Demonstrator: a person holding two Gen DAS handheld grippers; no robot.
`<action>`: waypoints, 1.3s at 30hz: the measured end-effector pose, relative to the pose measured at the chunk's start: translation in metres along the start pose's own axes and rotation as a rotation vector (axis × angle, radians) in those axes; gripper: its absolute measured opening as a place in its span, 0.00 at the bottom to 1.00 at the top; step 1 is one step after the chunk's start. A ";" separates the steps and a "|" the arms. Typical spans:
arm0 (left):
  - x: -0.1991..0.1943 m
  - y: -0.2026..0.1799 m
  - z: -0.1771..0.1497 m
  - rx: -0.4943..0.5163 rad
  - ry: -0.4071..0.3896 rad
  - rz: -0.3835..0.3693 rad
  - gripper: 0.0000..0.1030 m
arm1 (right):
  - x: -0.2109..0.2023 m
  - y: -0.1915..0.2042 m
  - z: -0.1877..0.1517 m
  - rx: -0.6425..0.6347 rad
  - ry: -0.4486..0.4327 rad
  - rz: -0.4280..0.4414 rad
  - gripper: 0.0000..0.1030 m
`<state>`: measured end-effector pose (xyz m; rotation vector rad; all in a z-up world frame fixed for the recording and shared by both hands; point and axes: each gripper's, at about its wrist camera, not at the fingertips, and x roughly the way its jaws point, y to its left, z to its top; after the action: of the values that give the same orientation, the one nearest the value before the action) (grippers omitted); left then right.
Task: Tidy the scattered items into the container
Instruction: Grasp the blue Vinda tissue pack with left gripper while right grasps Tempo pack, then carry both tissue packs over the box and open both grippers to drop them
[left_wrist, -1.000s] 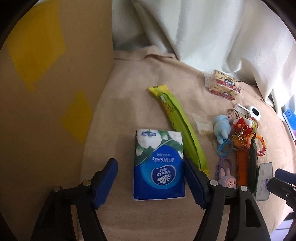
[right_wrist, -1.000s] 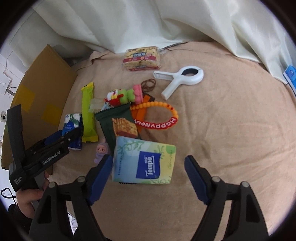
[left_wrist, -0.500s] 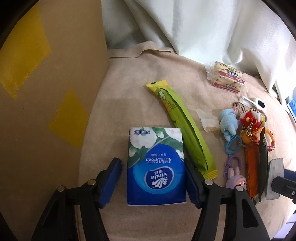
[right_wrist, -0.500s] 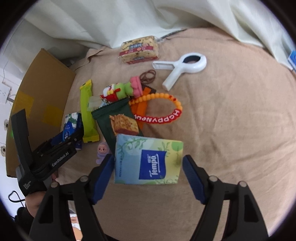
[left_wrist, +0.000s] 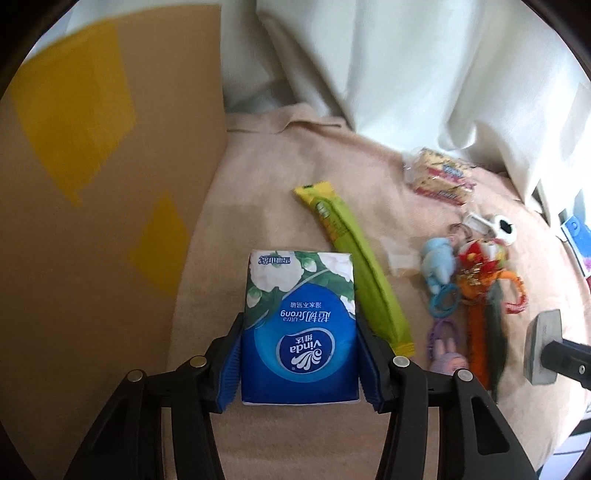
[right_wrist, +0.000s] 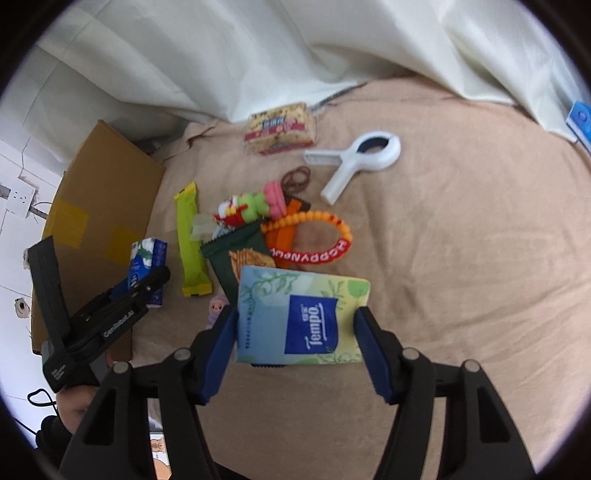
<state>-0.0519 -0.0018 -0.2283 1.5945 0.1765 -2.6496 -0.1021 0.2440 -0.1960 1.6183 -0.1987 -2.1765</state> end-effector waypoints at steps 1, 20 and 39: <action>-0.004 -0.003 0.001 0.010 -0.006 0.002 0.52 | -0.001 0.000 0.001 -0.002 -0.005 -0.004 0.66; -0.125 -0.039 0.061 0.037 -0.122 -0.031 0.52 | -0.106 0.029 0.043 -0.112 -0.239 0.033 0.66; -0.218 0.050 0.089 -0.050 -0.272 0.102 0.52 | -0.120 0.151 0.074 -0.421 -0.274 0.168 0.66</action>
<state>-0.0223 -0.0670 0.0019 1.1796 0.1446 -2.7217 -0.1063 0.1472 -0.0130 1.0376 0.0434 -2.1253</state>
